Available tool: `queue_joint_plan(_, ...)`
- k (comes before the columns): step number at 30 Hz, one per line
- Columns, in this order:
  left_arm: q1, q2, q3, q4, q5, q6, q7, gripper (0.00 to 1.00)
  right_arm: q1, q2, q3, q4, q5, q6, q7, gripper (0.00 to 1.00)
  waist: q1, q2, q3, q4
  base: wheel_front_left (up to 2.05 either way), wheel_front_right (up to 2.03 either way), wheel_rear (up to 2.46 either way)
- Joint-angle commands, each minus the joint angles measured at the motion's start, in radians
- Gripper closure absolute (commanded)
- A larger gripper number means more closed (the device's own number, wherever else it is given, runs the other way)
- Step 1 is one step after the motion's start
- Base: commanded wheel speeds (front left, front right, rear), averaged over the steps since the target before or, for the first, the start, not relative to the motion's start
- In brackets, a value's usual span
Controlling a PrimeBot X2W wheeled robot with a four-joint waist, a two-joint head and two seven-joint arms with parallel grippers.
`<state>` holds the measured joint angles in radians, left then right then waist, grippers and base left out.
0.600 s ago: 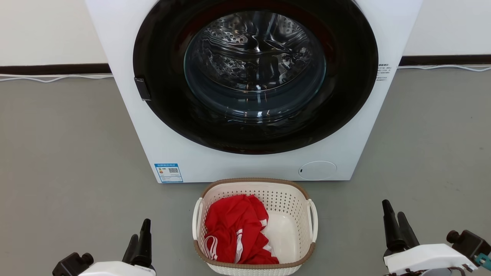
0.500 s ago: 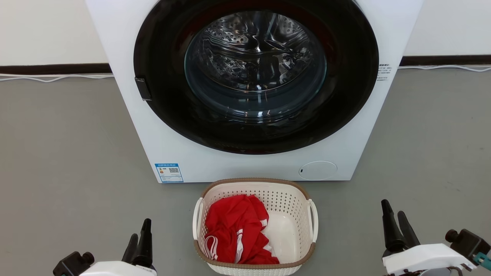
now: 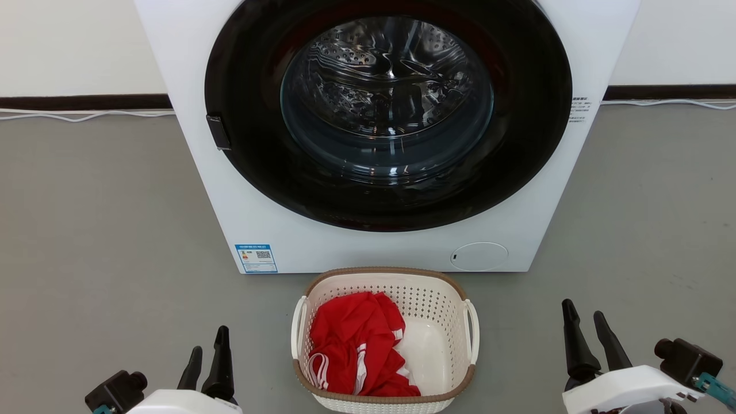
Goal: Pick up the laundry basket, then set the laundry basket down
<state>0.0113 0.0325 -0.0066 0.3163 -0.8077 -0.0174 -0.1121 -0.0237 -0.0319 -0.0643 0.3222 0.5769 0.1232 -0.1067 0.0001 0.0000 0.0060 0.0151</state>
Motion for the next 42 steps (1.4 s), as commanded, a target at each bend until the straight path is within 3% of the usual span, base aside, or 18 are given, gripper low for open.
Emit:
queue_joint_plan(1,-0.02,0.01,0.013,-0.03,0.033,0.008,-0.014,0.0,-0.029,-0.013,0.018,-0.025,-0.039,0.005,-0.019,0.0,0.0,0.0,0.0,0.0,0.0,0.0,0.0)
queue_joint_plan(42,-0.015,0.017,-0.028,-0.045,0.47,0.065,-0.131,0.0,-0.027,-0.018,0.037,0.01,-0.571,0.007,-0.136,0.0,0.0,0.0,0.002,0.001,0.0,0.0,0.0)
